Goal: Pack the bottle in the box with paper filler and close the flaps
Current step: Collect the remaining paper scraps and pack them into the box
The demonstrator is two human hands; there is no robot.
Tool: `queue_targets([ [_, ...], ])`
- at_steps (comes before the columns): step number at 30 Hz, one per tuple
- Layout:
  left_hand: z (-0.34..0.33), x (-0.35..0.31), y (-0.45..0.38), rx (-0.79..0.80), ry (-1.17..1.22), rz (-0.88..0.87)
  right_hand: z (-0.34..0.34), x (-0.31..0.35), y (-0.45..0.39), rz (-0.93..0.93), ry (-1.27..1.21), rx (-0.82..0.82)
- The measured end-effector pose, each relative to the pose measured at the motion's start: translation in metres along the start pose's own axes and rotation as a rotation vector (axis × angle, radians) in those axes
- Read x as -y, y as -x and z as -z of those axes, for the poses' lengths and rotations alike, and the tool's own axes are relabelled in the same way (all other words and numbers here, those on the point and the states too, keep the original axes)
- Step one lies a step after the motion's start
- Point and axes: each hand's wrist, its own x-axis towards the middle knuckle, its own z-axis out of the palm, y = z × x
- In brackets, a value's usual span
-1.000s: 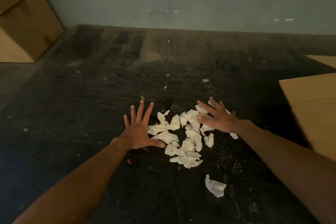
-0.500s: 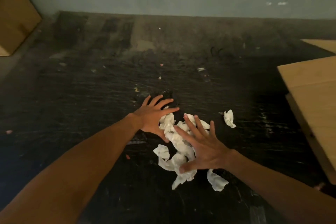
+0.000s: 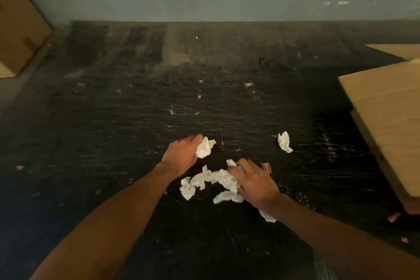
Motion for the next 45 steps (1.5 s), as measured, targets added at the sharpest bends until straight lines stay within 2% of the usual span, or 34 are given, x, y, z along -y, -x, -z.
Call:
queue_targets([
  [4,0.025,-0.002,0.000,0.000,0.177,0.182,0.021,-0.012,-0.020,-0.140,-0.238,0.022],
  [7,0.041,0.002,0.014,-0.103,0.231,0.214,0.043,-0.031,-0.029,-0.281,-0.439,-0.180],
  [10,0.051,0.008,0.032,-0.217,0.268,0.225,0.061,-0.064,-0.025,-0.461,-0.464,-0.356],
  [13,0.047,0.007,0.049,-0.236,0.304,0.268,0.064,-0.093,-0.013,-0.626,-0.427,-0.362],
  [15,0.036,0.003,0.059,-0.191,0.328,0.303,0.059,-0.102,-0.001,-0.673,-0.429,-0.332],
  [18,0.017,-0.008,0.069,-0.092,0.311,0.324,0.043,-0.104,0.017,-0.631,-0.486,-0.225],
  [22,-0.009,-0.028,0.079,0.035,0.135,0.300,0.024,-0.091,0.035,-0.556,-0.435,-0.051],
  [27,-0.027,-0.049,0.096,0.011,0.122,0.214,0.017,-0.065,0.066,-0.409,-0.372,0.042],
  [33,-0.034,-0.064,0.107,-0.036,0.157,0.100,0.002,-0.047,0.091,-0.203,-0.176,0.049],
  [38,-0.041,-0.082,0.104,0.058,0.030,-0.116,-0.015,-0.035,0.093,-0.135,0.025,0.055],
  [45,-0.049,-0.090,0.099,-0.079,-0.025,-0.061,-0.026,-0.031,0.084,-0.104,0.090,-0.143],
])
